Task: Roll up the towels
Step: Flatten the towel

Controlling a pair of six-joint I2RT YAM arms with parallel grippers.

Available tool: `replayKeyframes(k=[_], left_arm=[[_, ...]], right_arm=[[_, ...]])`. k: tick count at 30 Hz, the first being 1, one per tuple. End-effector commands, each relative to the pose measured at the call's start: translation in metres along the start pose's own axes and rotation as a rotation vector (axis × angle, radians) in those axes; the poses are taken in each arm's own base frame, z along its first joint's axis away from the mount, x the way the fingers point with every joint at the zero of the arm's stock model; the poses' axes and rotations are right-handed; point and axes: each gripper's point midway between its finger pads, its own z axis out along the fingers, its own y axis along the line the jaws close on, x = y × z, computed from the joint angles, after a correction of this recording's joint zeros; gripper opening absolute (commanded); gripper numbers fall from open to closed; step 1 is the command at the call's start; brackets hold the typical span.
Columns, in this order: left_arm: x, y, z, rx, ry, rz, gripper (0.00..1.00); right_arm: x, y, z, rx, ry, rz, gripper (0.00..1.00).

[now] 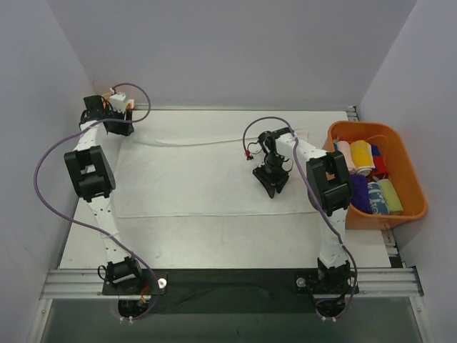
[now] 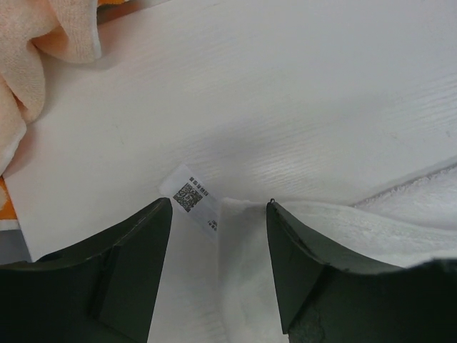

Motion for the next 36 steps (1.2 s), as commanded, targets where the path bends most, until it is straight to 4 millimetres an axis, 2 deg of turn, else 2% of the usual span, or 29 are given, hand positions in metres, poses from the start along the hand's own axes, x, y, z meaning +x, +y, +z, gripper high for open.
replayKeyframes(k=[1, 5, 9, 11, 12, 15, 19, 24, 28, 30, 33, 36], left_arm=[[-0.013, 0.004, 0.004, 0.016, -0.049, -0.021, 0.65], [-0.010, 0.001, 0.005, 0.081, -0.073, -0.096, 0.56], [-0.005, 0.003, 0.006, 0.167, -0.105, -0.245, 0.43], [-0.005, 0.005, 0.003, 0.197, -0.119, -0.273, 0.43], [-0.003, 0.004, 0.003, 0.208, -0.115, -0.288, 0.44], [-0.001, -0.004, 0.000, 0.257, -0.116, -0.307, 0.56], [0.002, -0.010, 0.003, 0.263, -0.101, -0.312, 0.57], [0.012, -0.009, 0.013, 0.210, -0.060, -0.290, 0.65], [0.023, -0.008, 0.021, 0.156, -0.011, -0.256, 0.65], [0.032, -0.004, 0.024, 0.108, 0.028, -0.222, 0.61], [0.044, -0.004, 0.030, 0.069, 0.081, -0.187, 0.51], [0.049, -0.003, 0.032, 0.041, 0.113, -0.152, 0.29]], right_arm=[[0.016, 0.009, -0.001, -0.033, 0.074, 0.003, 0.38], [0.017, 0.009, -0.001, -0.028, 0.080, 0.000, 0.38], [0.016, 0.008, -0.001, -0.027, 0.081, -0.003, 0.38], [0.016, 0.008, -0.002, -0.027, 0.082, -0.005, 0.38], [0.015, 0.008, -0.002, -0.029, 0.083, -0.006, 0.38], [0.015, 0.009, -0.001, -0.035, 0.086, -0.005, 0.38], [0.014, 0.010, -0.002, -0.039, 0.088, -0.008, 0.38], [0.017, 0.010, -0.002, -0.040, 0.097, -0.012, 0.38], [0.017, 0.010, -0.003, -0.037, 0.100, -0.015, 0.38], [0.017, 0.009, -0.004, -0.035, 0.101, -0.016, 0.38], [0.018, 0.010, -0.006, -0.034, 0.106, -0.021, 0.38], [0.023, 0.011, -0.004, -0.037, 0.125, -0.025, 0.38]])
